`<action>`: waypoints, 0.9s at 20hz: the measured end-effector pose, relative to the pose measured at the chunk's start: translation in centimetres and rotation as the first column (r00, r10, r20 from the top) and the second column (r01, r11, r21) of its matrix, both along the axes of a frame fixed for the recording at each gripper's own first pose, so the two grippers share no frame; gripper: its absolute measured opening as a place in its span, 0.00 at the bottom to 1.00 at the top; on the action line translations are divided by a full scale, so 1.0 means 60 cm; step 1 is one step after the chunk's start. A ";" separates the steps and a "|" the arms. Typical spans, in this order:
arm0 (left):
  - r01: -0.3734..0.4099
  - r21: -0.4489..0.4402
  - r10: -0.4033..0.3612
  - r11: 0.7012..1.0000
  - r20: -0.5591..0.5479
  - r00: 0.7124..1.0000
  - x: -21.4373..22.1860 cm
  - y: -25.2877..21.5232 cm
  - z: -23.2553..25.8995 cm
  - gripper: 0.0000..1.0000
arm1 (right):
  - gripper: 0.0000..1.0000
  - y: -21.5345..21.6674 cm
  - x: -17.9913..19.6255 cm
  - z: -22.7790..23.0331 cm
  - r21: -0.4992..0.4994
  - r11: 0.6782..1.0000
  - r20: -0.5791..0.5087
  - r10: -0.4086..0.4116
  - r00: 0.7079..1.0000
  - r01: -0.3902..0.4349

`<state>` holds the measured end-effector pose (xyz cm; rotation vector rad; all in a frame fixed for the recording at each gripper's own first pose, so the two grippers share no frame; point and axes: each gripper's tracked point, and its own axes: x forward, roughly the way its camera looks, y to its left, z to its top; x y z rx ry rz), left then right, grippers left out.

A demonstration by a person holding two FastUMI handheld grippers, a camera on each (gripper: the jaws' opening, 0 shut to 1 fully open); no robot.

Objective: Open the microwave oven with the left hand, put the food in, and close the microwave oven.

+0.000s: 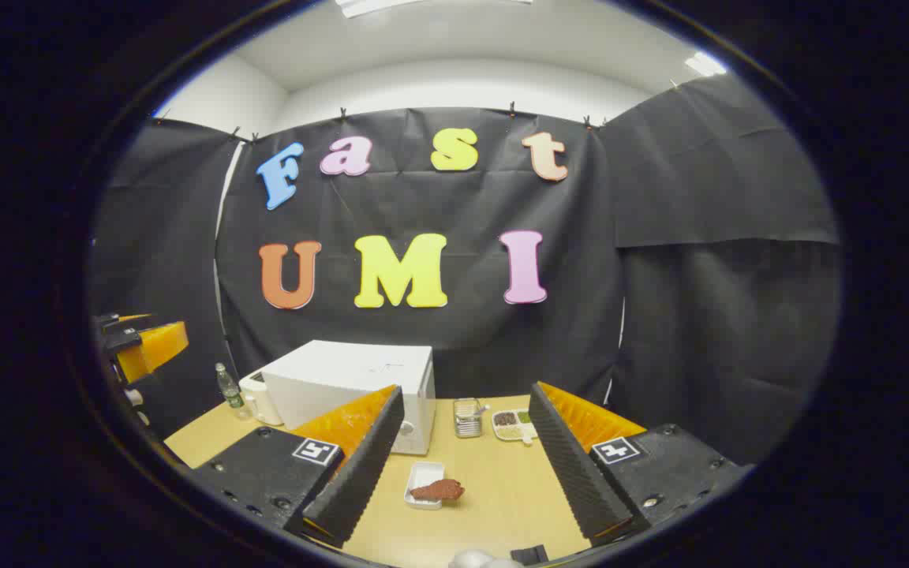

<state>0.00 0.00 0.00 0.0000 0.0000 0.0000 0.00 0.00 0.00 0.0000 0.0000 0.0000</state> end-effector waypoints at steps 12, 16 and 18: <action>-0.004 -0.006 0.003 1.000 -0.038 0.999 -0.005 0.025 -0.025 0.95 | 0.92 0.016 0.004 0.004 0.010 1.000 0.010 -0.011 1.000 0.011; -0.009 -0.015 0.008 1.000 -0.045 0.999 0.019 0.031 -0.042 0.95 | 1.00 0.029 0.010 0.000 0.008 1.000 0.002 0.001 1.000 -0.001; -0.008 -0.026 0.007 1.000 -0.041 0.999 0.044 0.021 -0.059 0.95 | 0.92 0.030 0.017 0.004 0.009 1.000 -0.001 0.015 1.000 -0.015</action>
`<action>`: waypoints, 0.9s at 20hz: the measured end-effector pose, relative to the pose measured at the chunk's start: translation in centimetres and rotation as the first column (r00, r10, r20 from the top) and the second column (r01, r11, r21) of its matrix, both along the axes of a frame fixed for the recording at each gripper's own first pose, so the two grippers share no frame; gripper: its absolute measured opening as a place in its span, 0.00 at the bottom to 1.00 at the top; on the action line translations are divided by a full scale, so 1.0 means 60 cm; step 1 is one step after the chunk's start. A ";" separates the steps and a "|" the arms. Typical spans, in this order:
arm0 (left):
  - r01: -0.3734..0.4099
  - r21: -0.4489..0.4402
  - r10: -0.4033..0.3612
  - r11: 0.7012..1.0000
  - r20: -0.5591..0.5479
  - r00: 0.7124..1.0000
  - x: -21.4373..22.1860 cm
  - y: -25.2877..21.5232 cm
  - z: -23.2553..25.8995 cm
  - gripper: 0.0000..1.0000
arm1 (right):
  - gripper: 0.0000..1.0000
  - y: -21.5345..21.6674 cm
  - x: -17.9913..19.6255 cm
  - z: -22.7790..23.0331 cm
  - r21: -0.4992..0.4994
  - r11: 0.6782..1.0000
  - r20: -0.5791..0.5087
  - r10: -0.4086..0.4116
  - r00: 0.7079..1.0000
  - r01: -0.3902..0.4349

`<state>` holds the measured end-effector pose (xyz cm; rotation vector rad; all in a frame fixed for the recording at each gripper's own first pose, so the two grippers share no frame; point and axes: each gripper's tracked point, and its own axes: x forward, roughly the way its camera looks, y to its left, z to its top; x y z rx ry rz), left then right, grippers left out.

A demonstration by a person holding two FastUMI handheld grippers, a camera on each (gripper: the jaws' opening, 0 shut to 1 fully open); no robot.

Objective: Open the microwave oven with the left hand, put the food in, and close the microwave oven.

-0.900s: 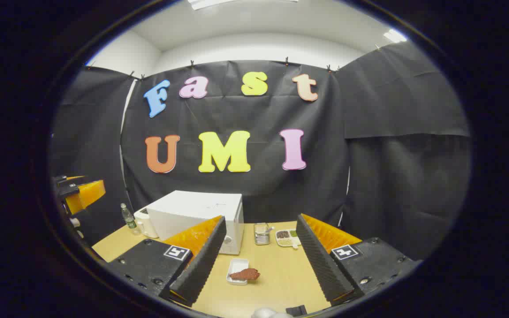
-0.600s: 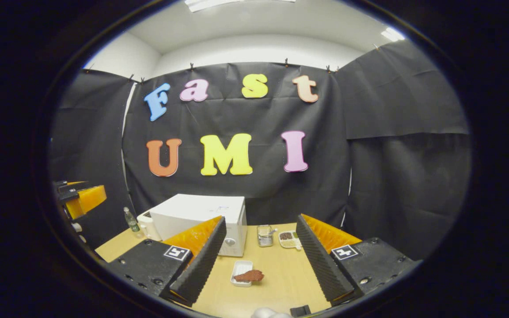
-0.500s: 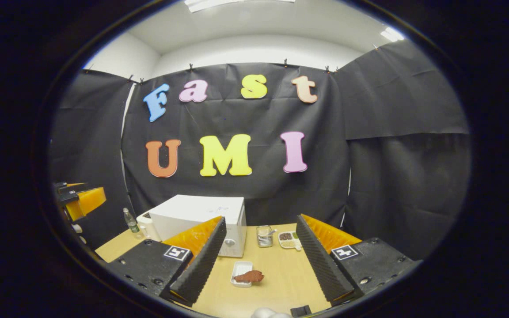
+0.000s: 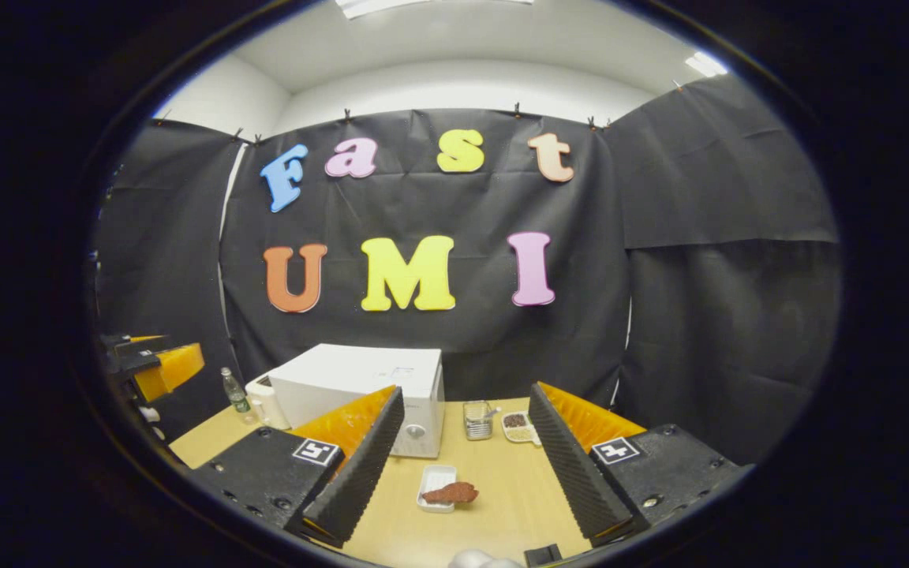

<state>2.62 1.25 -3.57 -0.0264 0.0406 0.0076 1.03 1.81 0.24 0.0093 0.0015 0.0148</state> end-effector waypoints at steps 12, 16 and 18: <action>0.109 -0.004 -0.109 0.994 -0.064 0.992 0.255 -0.188 -0.275 0.94 | 0.92 -0.076 0.097 0.056 -0.100 0.994 -0.025 0.032 0.999 -0.035; 0.116 0.000 -0.116 0.993 -0.113 0.987 0.342 -0.232 -0.358 0.95 | 0.92 -0.095 0.129 0.037 -0.131 0.990 -0.076 0.034 0.996 -0.044; 0.111 0.001 -0.110 0.994 -0.129 0.986 0.371 -0.245 -0.381 0.95 | 1.00 -0.097 0.140 0.028 -0.133 0.989 -0.100 0.051 0.994 -0.064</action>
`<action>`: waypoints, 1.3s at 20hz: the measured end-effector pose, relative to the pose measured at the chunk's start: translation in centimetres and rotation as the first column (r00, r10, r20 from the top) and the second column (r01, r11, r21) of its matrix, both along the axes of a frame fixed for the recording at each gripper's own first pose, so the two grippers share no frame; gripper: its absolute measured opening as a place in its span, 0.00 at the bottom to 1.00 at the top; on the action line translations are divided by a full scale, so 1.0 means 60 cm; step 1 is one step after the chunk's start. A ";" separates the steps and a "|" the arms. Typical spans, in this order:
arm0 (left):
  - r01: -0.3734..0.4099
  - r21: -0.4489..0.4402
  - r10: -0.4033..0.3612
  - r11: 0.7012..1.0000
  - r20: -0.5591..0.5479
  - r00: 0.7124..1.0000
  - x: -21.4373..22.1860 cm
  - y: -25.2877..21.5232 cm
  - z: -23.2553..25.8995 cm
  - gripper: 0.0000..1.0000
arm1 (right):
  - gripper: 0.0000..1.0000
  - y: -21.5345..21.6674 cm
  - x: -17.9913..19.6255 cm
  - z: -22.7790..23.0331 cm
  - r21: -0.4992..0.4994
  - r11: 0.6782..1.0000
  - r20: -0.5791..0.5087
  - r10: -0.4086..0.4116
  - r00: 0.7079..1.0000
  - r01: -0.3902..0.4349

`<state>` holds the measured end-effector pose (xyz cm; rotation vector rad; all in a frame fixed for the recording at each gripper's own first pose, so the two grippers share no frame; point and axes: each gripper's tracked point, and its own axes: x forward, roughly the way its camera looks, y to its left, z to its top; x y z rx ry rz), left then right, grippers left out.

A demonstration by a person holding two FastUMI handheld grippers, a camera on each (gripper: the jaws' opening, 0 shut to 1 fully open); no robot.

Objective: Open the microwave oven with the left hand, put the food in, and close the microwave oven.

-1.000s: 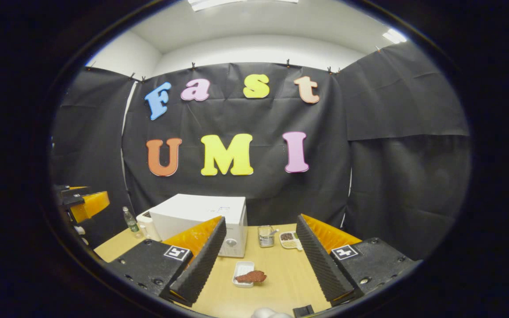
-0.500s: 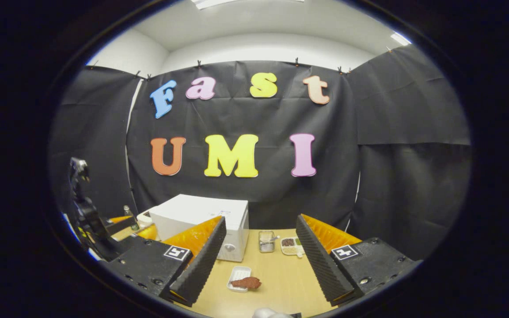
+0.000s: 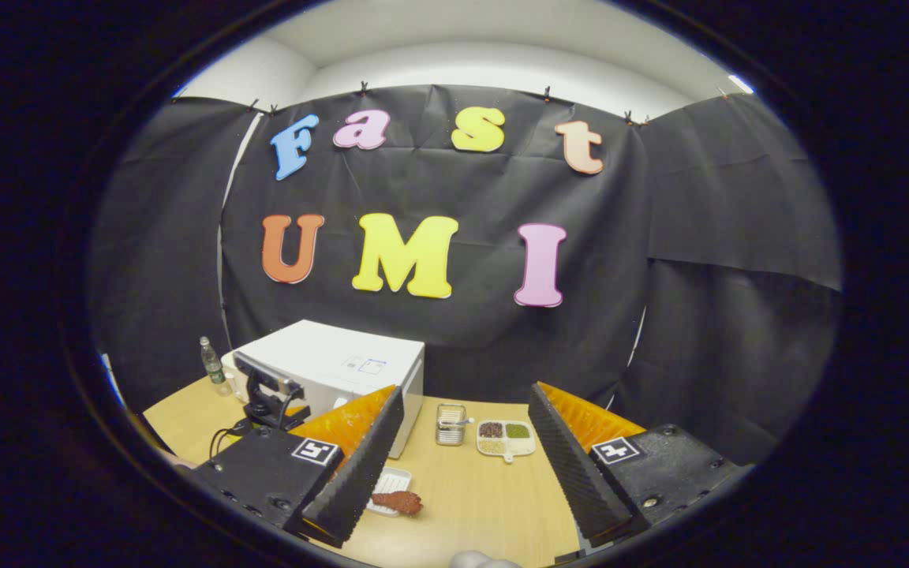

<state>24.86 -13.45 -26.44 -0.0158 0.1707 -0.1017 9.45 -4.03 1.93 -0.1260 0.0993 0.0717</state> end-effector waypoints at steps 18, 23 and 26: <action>0.028 0.015 -0.027 1.000 -0.037 0.999 0.041 -0.018 -0.034 0.13 | 0.92 -0.028 0.016 -0.047 0.046 0.999 -0.063 0.023 0.998 -0.020; 0.027 0.021 -0.026 0.999 -0.058 0.998 0.018 -0.014 -0.035 0.13 | 1.00 -0.022 0.001 -0.036 0.042 0.999 -0.049 0.030 0.998 -0.028; 0.047 0.056 -0.046 0.997 -0.022 0.999 -0.039 0.004 -0.032 0.13 | 1.00 -0.010 -0.009 -0.044 0.033 0.999 -0.050 0.045 0.998 -0.043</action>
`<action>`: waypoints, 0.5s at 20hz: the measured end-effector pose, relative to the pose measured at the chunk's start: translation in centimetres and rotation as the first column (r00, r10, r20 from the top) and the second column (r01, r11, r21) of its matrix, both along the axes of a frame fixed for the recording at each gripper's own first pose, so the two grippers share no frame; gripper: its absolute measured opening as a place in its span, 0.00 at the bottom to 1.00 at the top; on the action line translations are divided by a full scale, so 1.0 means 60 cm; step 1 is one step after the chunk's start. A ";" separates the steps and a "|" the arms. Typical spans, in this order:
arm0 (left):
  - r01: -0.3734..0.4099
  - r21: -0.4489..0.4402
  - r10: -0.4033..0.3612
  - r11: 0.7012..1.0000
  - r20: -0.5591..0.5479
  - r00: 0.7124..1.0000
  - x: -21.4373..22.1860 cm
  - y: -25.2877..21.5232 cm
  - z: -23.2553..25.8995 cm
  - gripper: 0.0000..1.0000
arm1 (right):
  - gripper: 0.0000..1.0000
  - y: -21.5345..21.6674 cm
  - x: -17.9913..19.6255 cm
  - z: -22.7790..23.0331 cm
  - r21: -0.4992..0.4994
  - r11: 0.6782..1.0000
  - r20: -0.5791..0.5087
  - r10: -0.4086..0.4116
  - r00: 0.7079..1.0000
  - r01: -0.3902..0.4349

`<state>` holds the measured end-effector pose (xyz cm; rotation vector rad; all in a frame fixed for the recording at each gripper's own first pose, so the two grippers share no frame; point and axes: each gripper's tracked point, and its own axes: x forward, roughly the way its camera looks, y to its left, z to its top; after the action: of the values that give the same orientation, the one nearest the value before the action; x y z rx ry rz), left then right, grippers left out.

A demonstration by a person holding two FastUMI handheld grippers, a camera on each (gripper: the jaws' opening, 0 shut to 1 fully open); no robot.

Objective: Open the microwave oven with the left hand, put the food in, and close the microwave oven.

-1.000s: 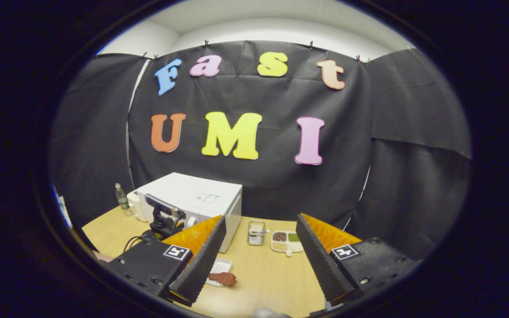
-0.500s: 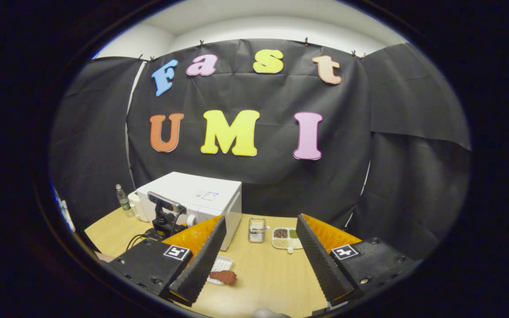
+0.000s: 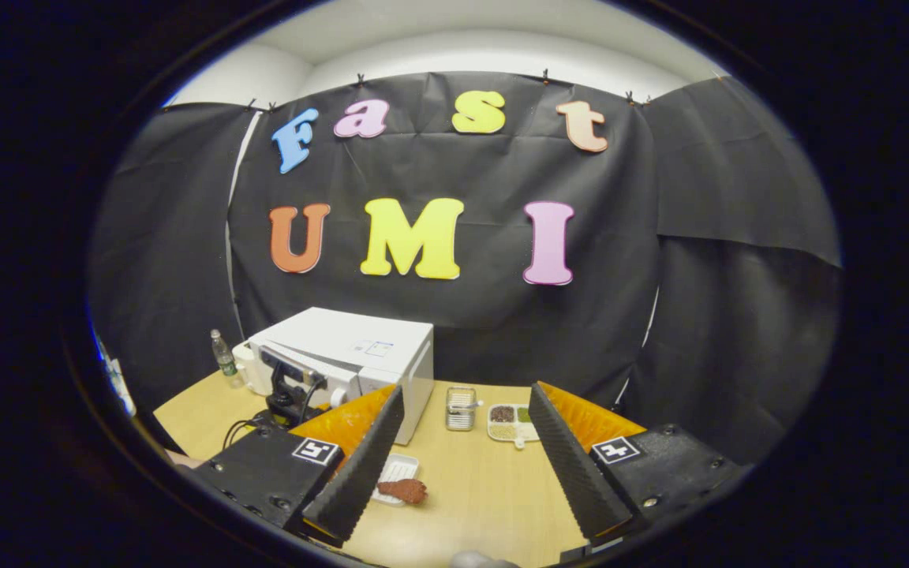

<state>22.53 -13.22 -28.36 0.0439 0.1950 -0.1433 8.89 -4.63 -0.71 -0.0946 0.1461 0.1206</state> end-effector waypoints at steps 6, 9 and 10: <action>0.030 0.043 -0.030 0.999 -0.008 1.000 -0.097 0.054 0.003 0.23 | 1.00 0.042 -0.031 -0.025 0.042 0.998 -0.015 0.040 0.999 -0.040; -0.055 0.070 0.055 0.996 -0.001 0.998 -0.105 0.102 0.006 0.51 | 1.00 0.054 -0.044 -0.031 0.062 0.997 -0.021 0.045 0.999 -0.043; -0.057 0.047 0.057 0.997 -0.003 0.998 -0.102 0.105 0.008 0.88 | 1.00 0.056 -0.046 -0.035 0.067 0.997 -0.024 0.047 0.999 -0.045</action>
<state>16.43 -6.94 -27.86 0.0843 0.2033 -0.0822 6.12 -1.27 -2.81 -0.0298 0.1653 0.1725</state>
